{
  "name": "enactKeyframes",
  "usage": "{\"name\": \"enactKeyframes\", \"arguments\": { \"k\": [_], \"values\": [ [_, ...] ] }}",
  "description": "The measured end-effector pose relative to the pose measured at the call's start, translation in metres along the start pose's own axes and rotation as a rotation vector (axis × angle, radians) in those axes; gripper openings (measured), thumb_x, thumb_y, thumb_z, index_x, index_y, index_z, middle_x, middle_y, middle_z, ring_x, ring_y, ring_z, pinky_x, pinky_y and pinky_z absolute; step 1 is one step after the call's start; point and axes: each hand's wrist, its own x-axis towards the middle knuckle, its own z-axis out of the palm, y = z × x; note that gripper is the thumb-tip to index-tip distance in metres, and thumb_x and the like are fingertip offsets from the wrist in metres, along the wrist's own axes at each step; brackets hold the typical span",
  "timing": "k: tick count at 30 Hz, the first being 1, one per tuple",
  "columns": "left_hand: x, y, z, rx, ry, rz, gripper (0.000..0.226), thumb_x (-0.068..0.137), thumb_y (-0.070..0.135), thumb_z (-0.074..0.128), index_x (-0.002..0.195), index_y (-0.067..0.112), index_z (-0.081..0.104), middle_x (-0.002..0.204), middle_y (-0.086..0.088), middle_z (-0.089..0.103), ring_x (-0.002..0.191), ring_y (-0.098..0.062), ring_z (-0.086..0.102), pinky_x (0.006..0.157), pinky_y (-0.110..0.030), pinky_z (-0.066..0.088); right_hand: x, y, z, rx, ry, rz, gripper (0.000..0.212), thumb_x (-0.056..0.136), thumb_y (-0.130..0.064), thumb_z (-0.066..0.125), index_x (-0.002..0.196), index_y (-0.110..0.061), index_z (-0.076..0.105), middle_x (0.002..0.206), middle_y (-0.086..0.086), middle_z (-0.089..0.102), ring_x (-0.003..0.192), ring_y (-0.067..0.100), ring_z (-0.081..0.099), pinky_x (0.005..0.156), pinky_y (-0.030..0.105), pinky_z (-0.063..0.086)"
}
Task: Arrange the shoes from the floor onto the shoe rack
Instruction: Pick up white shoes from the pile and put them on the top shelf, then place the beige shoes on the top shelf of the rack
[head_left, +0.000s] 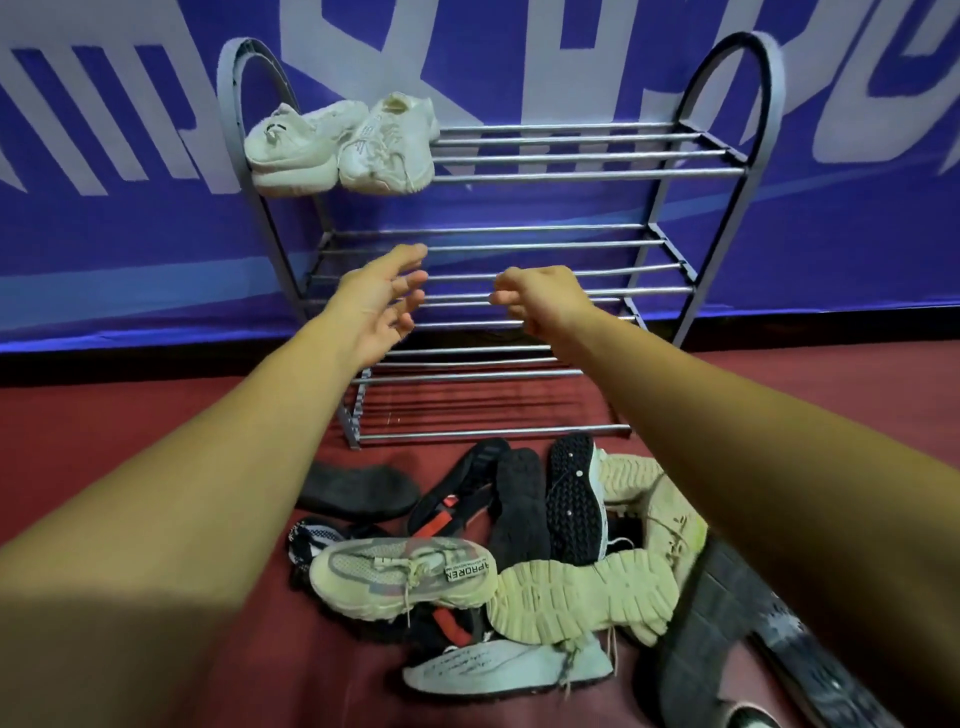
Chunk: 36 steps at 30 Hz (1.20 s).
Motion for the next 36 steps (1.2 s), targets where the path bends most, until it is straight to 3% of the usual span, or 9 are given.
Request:
{"name": "enactKeyframes", "arguments": {
  "k": [3,7,12,16,20,25,28,31,36],
  "values": [
    [-0.008,-0.025,0.008,0.132,-0.019,-0.052,0.021,0.083,0.04,0.076,0.097,0.024,0.071,0.095,0.008,0.07,0.073,-0.005,0.06,0.058,-0.02,0.037,-0.014,0.023,-0.024,-0.155,0.0,0.036,0.013,0.092,-0.014,0.061,0.096,-0.003,0.067,0.08,0.008,0.064,0.042,0.004,0.046,0.037,0.015,0.031],
    [-0.017,-0.049,0.02,0.242,-0.039,-0.084,0.03,0.083,0.037,0.077,0.108,0.022,0.069,0.105,0.003,0.072,0.073,-0.007,0.061,0.056,-0.02,0.037,-0.027,0.054,-0.057,-0.418,-0.025,0.065,0.03,0.095,-0.02,0.064,0.108,0.006,0.071,0.086,0.011,0.068,0.058,0.012,0.053,0.042,0.017,0.035],
    [-0.021,-0.064,0.034,0.451,-0.134,-0.067,0.038,0.082,0.032,0.08,0.115,0.014,0.071,0.118,-0.007,0.072,0.08,-0.011,0.067,0.055,-0.021,0.042,-0.025,0.069,-0.088,-0.688,-0.124,0.057,0.029,0.094,-0.028,0.066,0.101,-0.001,0.074,0.099,0.014,0.075,0.082,0.021,0.066,0.07,0.03,0.05],
    [-0.014,-0.071,0.047,0.734,-0.233,-0.004,0.033,0.087,0.028,0.076,0.113,0.007,0.072,0.113,-0.008,0.072,0.094,-0.008,0.067,0.058,-0.01,0.045,-0.014,0.077,-0.089,-0.782,-0.173,0.043,0.026,0.094,-0.028,0.068,0.102,-0.004,0.075,0.097,0.009,0.075,0.093,0.024,0.071,0.093,0.041,0.056],
    [-0.004,-0.11,0.052,0.997,-0.407,0.007,0.028,0.084,0.029,0.078,0.102,0.008,0.075,0.106,-0.003,0.074,0.083,-0.009,0.064,0.056,-0.012,0.044,-0.013,0.103,-0.08,-0.956,-0.265,0.058,0.026,0.093,-0.027,0.066,0.104,-0.006,0.075,0.098,0.009,0.076,0.093,0.023,0.072,0.089,0.038,0.058],
    [0.002,-0.189,0.065,1.167,-0.533,-0.076,0.022,0.079,0.033,0.081,0.09,0.016,0.073,0.081,-0.003,0.069,0.072,-0.016,0.059,0.059,-0.021,0.042,-0.015,0.162,-0.078,-1.193,-0.431,0.141,0.024,0.091,-0.028,0.06,0.083,-0.009,0.071,0.078,0.006,0.07,0.074,0.022,0.067,0.054,0.024,0.044],
    [0.004,-0.215,0.081,1.21,-0.609,-0.071,0.023,0.077,0.033,0.082,0.089,0.016,0.073,0.073,-0.001,0.065,0.063,-0.014,0.055,0.056,-0.022,0.042,-0.016,0.2,-0.079,-1.348,-0.517,0.169,0.031,0.091,-0.033,0.058,0.069,-0.012,0.061,0.065,0.002,0.059,0.062,0.019,0.057,0.052,0.025,0.041],
    [0.008,-0.23,0.088,1.34,-0.656,-0.022,0.023,0.077,0.034,0.081,0.092,0.019,0.072,0.081,0.003,0.067,0.069,-0.013,0.058,0.065,-0.026,0.047,-0.012,0.235,-0.083,-1.443,-0.591,0.198,0.025,0.09,-0.034,0.061,0.078,-0.012,0.062,0.066,0.0,0.058,0.062,0.017,0.055,0.048,0.024,0.034],
    [0.004,-0.271,0.073,1.533,-0.729,-0.131,0.03,0.079,0.034,0.08,0.102,0.016,0.071,0.086,0.004,0.066,0.079,-0.016,0.059,0.075,-0.032,0.051,-0.012,0.263,-0.083,-1.439,-0.767,0.248,0.03,0.089,-0.038,0.067,0.075,-0.013,0.06,0.075,0.003,0.065,0.07,0.018,0.06,0.06,0.025,0.043]
  ]
}}
